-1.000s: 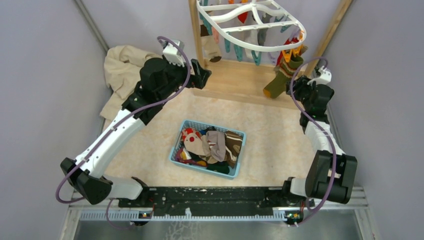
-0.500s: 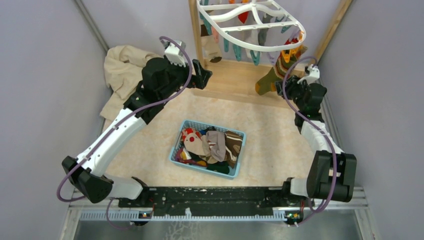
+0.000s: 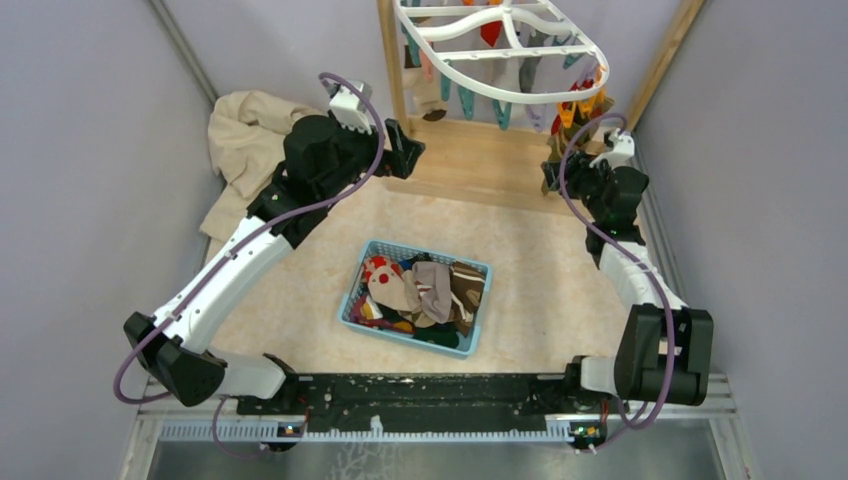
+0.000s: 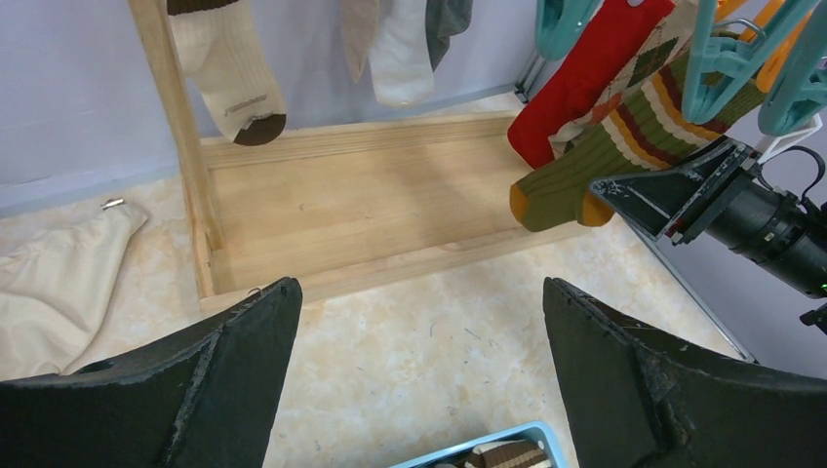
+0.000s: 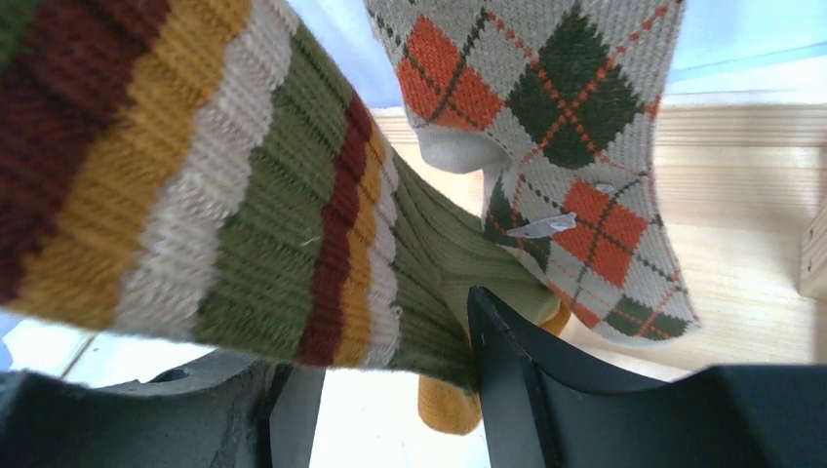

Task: Remove the socks clipped to the hanger
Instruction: Remove the sock from the hanger.

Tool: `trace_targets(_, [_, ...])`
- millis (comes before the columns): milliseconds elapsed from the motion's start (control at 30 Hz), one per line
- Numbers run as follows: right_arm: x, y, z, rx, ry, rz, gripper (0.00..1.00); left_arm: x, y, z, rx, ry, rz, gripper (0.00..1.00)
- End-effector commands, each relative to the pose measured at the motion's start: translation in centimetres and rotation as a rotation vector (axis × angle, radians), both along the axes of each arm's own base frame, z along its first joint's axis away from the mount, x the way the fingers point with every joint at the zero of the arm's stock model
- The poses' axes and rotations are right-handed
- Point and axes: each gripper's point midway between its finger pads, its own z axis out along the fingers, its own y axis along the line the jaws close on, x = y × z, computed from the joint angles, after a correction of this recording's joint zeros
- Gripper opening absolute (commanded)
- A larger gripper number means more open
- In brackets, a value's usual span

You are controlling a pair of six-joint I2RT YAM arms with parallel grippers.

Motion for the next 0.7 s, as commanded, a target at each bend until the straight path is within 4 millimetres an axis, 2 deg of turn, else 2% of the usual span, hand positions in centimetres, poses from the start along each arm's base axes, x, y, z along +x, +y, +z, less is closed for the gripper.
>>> trace_targets(0, [0.4,-0.2,2.5,-0.036,-0.081,-0.014,0.52,-0.4,-0.5,1.4,-0.027,-0.018,-0.025,0.99])
trace_targets(133, [0.7,-0.3,2.2,-0.035,-0.077,-0.017,0.39,-0.4,-0.6,1.3,-0.030,-0.015,-0.026,0.99])
trace_targets(267, [0.4,0.0,2.0,-0.031,-0.067,-0.012,0.15,-0.4,-0.6,1.3,-0.032,-0.013,-0.027,0.99])
trace_targets(333, [0.1,0.3,1.9,-0.034,-0.061,-0.011,0.08,-0.5,-0.5,1.4,-0.037,-0.013,-0.027,0.99])
trace_targets(500, [-1.1,2.0,2.3,-0.042,-0.053,-0.002,0.04,-1.0,-1.0,1.7,-0.038,-0.004,-0.042,0.99])
trace_targets(567, [-2.0,4.4,2.3,-0.082,-0.047,0.019,0.03,-1.3,-1.4,1.8,-0.035,-0.004,-0.045,0.99])
trace_targets(667, [-3.1,6.1,2.7,-0.117,-0.057,0.028,0.03,-1.7,-1.6,1.9,-0.035,-0.005,-0.049,0.99])
